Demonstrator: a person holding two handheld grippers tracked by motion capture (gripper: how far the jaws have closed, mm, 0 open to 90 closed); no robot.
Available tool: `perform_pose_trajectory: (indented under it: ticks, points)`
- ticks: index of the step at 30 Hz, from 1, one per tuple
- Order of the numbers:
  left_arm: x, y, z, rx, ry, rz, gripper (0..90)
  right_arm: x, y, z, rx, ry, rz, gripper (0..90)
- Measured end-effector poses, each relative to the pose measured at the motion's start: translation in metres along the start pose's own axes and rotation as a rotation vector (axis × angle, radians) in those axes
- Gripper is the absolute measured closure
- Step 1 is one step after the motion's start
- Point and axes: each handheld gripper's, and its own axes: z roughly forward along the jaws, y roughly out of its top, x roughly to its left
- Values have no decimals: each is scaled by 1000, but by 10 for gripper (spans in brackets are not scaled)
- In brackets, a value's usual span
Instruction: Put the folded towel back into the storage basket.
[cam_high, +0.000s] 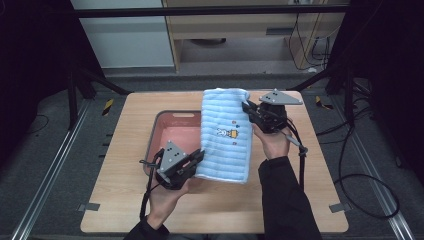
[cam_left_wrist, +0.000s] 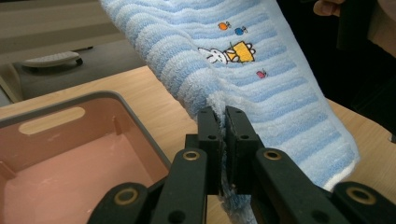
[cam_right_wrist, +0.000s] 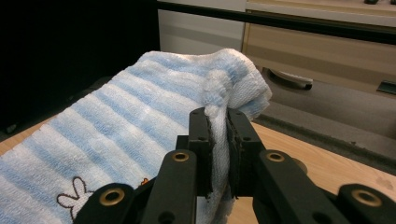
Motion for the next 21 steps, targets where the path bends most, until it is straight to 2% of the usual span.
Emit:
perform_pose_trajectory:
  ticks: [10,21]
  points:
    - [21,-1,-15,-13,39,-16,856,19,17,19,-16,32,-19,820]
    - [47,-9,-26,-7,81,-51,856,41,29,50,-1,65,-40,820]
